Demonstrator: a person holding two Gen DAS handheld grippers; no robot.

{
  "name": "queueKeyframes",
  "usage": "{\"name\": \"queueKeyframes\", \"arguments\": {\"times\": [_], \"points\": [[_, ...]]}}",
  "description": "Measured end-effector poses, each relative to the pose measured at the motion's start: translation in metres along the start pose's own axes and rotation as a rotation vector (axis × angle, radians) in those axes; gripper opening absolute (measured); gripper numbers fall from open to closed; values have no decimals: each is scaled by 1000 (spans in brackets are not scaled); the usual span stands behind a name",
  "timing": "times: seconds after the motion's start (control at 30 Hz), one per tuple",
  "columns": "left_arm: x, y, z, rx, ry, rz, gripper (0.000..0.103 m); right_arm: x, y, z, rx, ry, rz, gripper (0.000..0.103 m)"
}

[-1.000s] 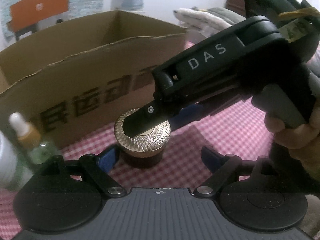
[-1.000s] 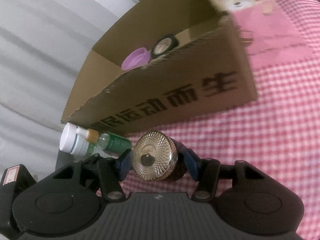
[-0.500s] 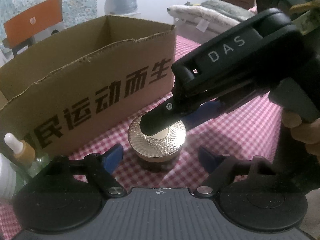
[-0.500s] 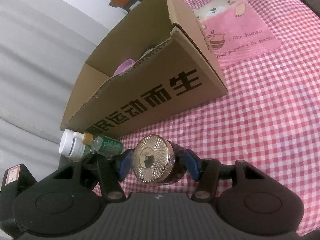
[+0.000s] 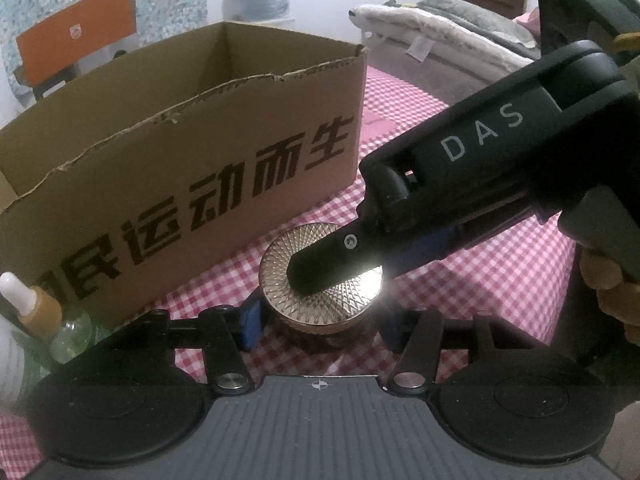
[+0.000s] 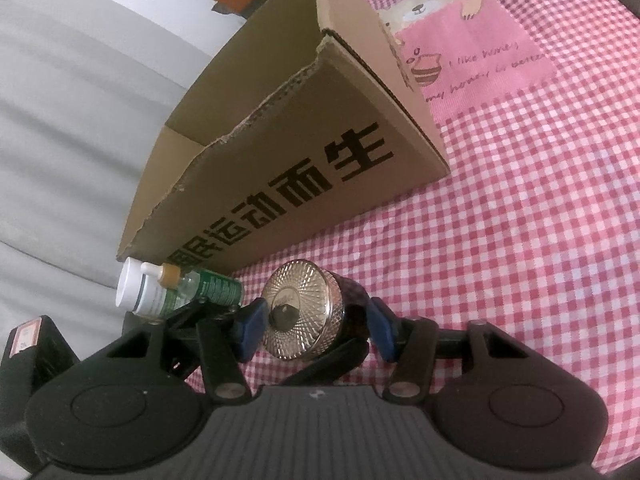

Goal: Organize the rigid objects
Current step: 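Lift the gold-lidded jar with the right gripper and carry it over the box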

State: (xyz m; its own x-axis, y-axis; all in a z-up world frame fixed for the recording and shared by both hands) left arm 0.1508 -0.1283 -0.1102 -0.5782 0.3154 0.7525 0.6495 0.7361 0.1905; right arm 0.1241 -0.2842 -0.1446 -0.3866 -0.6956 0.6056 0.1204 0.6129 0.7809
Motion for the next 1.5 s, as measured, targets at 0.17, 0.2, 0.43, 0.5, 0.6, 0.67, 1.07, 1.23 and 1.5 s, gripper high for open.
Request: {"name": "queueKeyframes", "arguments": {"times": [0.17,0.2,0.43,0.5,0.6,0.67,1.07,1.23,1.5], "points": [[-5,-2,-5,3,17,0,56,3,-4,-4,-6,-4,5,57],[-5,-2,-6,1,21,-4,56,4,-5,-5,-6,-3,4,57],[-13,-4,-14,8,36,-10,57,5,-6,-6,-12,0,0,57],[-16,-4,-16,10,45,-9,57,5,-7,-6,-15,0,-1,57],[-19,-5,-17,15,50,-9,57,6,-8,-7,-22,-3,-5,58],[-20,-5,-18,22,52,-8,57,6,-8,-7,-22,-3,-5,58],[-19,-2,-14,40,47,-8,56,0,-2,-6,0,-5,-2,58],[-13,-2,-12,41,34,-12,56,0,0,-4,12,-3,-8,57],[22,-2,-21,41,-42,-53,56,15,27,3,68,-38,-21,57]]}}
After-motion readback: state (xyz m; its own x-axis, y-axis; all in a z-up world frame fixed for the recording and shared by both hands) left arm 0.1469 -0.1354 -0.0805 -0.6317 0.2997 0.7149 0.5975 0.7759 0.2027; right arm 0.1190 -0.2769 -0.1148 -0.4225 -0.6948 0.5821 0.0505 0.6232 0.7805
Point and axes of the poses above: each gripper's, at about its wrist camera, not at the fingertips, and x roughly against the way its jaws point, y to its left, z to its underside, the point moved 6 cm from there along -x, roughly the way its jaws point, and after that the axes turned 15 degrees about -x, right-handed, at the moved point
